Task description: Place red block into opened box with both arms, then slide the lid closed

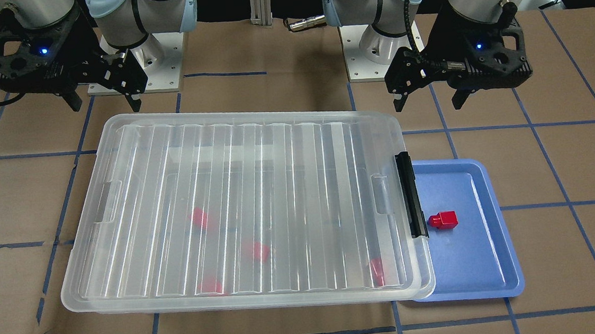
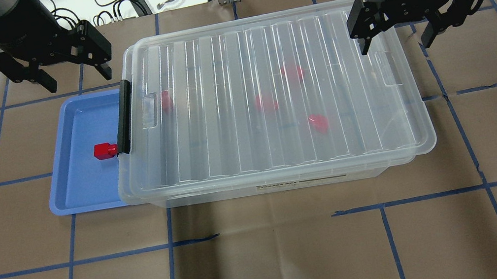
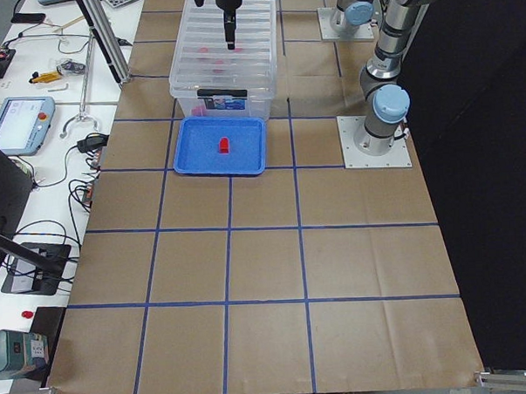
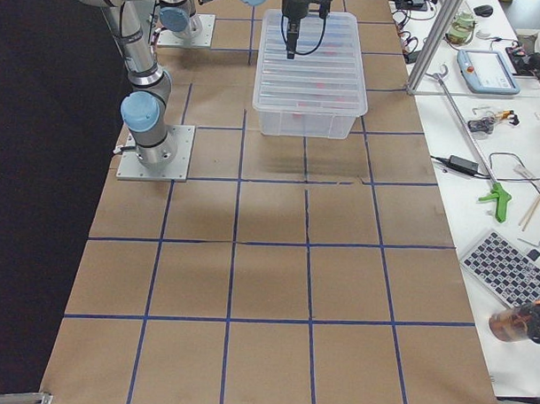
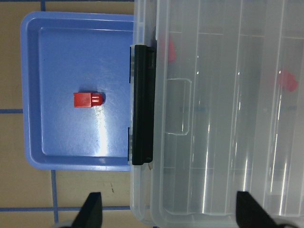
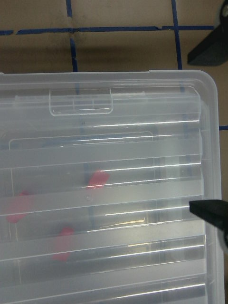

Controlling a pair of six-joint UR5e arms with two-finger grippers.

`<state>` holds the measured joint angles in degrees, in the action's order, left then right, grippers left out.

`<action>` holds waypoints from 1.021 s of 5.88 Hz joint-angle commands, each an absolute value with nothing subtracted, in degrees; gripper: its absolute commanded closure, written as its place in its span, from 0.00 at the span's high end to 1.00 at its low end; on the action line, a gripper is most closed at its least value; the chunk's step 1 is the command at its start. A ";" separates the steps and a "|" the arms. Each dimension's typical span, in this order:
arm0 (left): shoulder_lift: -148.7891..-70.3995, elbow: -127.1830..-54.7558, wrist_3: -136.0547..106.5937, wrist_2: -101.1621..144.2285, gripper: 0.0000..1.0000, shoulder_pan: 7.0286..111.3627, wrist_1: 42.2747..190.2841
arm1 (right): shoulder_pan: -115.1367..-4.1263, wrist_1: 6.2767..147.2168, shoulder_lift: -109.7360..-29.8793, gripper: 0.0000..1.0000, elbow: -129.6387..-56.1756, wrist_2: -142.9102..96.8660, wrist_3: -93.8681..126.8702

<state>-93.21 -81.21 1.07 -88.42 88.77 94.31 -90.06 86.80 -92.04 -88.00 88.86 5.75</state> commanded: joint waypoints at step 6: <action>-92.46 -80.94 0.79 -88.51 0.98 88.59 94.57 | -80.48 87.63 -91.49 1.00 -88.51 88.95 -8.90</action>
<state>-92.72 -80.87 0.81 -88.54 88.63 94.52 -85.21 87.28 -91.55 -88.47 89.10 -3.09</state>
